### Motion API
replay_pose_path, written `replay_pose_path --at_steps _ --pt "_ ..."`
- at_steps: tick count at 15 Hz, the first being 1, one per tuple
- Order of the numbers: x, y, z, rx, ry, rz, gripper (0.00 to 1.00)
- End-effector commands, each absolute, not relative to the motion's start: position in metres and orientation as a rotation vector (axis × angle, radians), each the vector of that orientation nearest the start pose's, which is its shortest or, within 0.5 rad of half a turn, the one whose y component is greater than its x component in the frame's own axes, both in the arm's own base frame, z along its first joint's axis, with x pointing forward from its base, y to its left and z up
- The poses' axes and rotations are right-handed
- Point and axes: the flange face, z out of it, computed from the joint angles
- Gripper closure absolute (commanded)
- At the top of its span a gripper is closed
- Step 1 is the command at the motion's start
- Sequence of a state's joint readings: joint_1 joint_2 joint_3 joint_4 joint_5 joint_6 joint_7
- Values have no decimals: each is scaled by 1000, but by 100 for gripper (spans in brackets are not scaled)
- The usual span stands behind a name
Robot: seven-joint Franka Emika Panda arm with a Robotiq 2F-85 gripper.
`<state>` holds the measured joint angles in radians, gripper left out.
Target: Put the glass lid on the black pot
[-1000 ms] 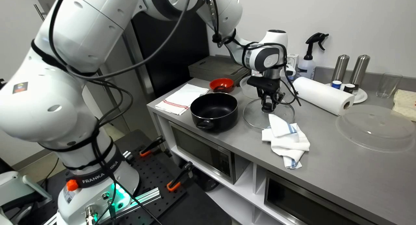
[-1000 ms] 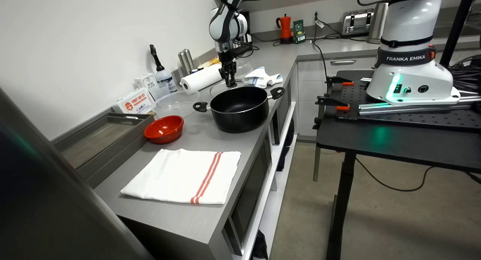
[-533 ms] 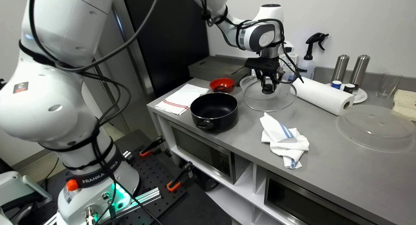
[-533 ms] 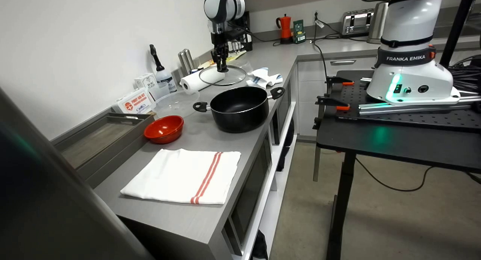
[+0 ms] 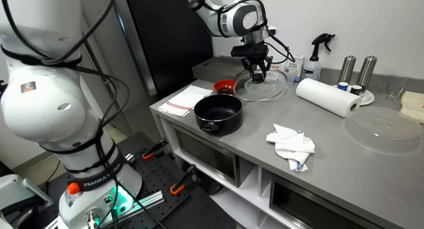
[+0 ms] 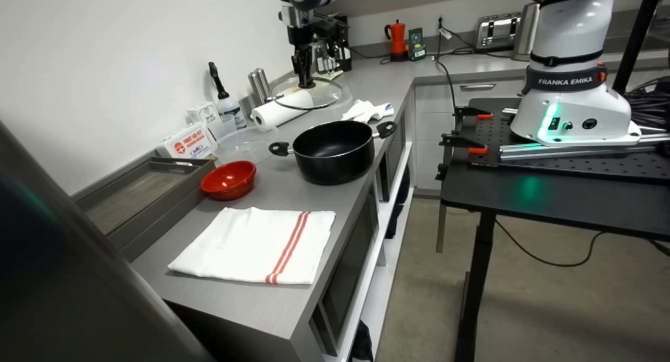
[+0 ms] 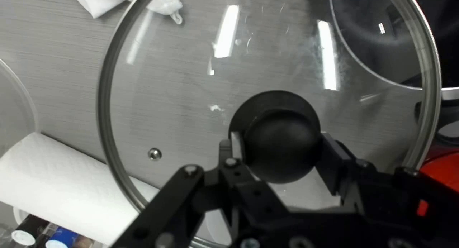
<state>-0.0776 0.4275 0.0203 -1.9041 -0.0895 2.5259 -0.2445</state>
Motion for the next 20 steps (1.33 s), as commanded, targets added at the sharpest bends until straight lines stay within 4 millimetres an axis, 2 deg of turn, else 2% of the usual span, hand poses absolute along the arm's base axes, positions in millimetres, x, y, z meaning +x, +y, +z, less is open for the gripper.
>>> replay_pose_path --at_steps 1,6,11,15,17,20 --pt "604 -4 317 -3201 -598 -302 74" --pt "555 40 318 -3197 -855 -228 74" --pt "515 78 308 -3154 -1054 -137 74" --pt "502 105 297 -3101 -1156 -90 74" --pt "503 114 291 -3079 -1190 -76 74" --pt "510 117 282 -3061 -1200 -66 74"
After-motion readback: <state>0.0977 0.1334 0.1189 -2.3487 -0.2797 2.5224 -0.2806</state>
